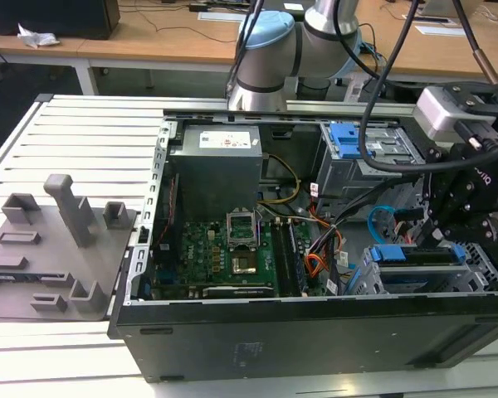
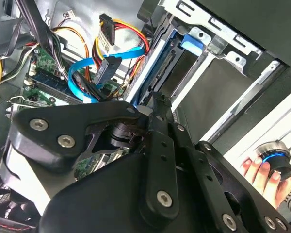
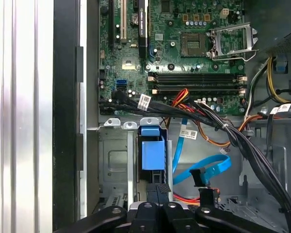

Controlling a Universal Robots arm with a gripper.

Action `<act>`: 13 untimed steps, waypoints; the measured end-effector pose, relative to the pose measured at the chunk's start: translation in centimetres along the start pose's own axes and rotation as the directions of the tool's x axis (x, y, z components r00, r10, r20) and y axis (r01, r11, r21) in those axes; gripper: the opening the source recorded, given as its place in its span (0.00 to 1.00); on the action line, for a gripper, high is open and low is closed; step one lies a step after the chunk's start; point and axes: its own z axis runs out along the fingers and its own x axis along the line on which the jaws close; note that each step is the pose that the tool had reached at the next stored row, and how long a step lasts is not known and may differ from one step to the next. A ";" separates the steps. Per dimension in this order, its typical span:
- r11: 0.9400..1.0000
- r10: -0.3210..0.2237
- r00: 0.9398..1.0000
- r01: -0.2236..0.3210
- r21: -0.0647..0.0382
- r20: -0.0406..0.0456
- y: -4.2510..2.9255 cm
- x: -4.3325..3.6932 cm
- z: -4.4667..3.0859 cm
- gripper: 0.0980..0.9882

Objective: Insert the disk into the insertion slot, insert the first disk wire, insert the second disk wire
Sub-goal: 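Insert the first disk wire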

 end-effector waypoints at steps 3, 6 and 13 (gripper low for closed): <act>1.000 0.000 1.000 0.000 0.000 0.000 0.05 0.00 -0.95 0.01; 1.000 0.000 1.000 0.000 0.000 0.000 0.06 0.00 -1.18 0.01; 1.000 0.000 1.000 0.000 0.000 0.000 0.07 0.00 -1.23 0.15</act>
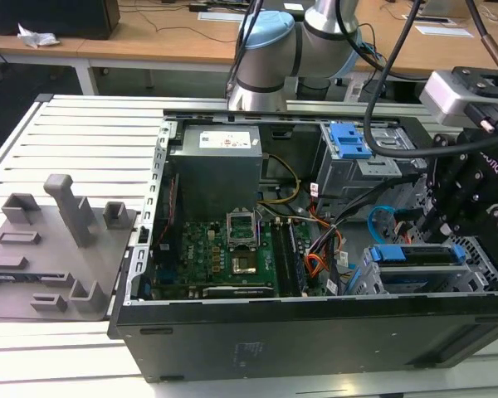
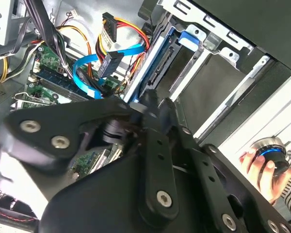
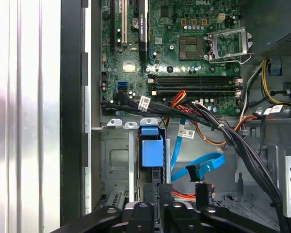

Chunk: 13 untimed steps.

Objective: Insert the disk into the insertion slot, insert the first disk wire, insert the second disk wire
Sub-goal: 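Insert the first disk wire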

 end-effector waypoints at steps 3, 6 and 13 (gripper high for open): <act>1.000 0.000 1.000 0.000 0.000 0.000 0.00 0.00 -0.02 0.29; 1.000 0.000 1.000 0.000 0.000 0.000 0.01 -0.10 -0.07 0.36; 1.000 0.000 1.000 0.000 0.000 0.000 0.05 -2.82 -0.05 0.36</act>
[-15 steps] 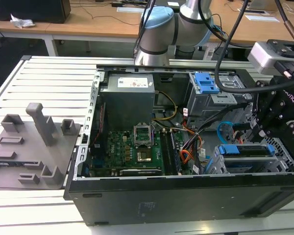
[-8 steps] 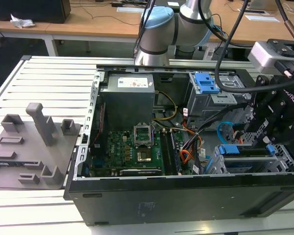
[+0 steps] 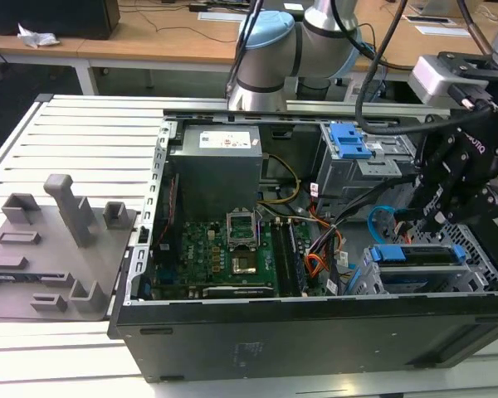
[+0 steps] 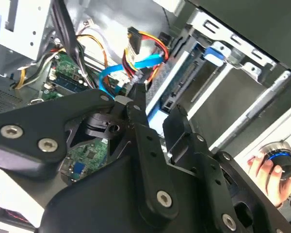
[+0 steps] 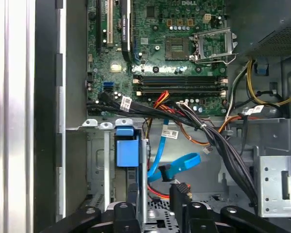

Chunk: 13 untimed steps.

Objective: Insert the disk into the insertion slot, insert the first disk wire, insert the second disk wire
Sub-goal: 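Insert the first disk wire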

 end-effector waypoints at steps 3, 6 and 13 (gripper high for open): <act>1.000 0.000 1.000 0.000 0.000 0.000 0.02 -1.14 -0.01 0.36; 1.000 0.000 1.000 0.000 0.000 0.000 -0.01 -1.51 0.20 0.36; 1.000 0.000 1.000 0.000 0.000 -0.004 -0.47 -2.14 0.77 0.36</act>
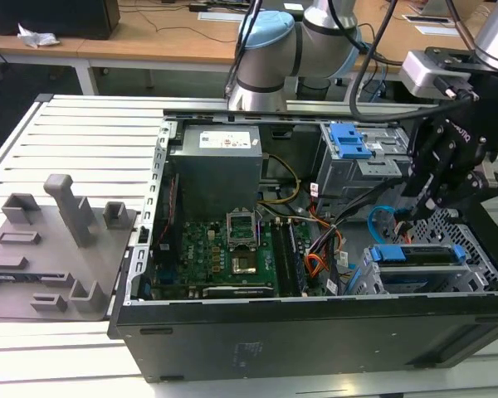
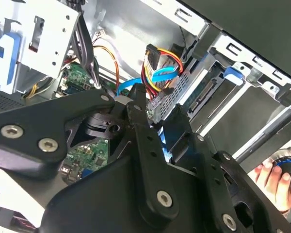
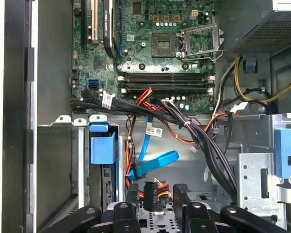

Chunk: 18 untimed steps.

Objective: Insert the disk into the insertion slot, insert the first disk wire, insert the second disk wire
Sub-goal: 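Insert the first disk wire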

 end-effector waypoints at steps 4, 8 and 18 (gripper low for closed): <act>1.000 0.000 1.000 0.000 0.000 -0.013 -0.05 -0.01 0.57 0.36; 1.000 0.000 1.000 0.000 0.000 -0.021 -0.08 -0.01 1.11 0.36; 1.000 0.000 1.000 0.000 0.000 -0.022 -0.08 -0.01 1.20 0.10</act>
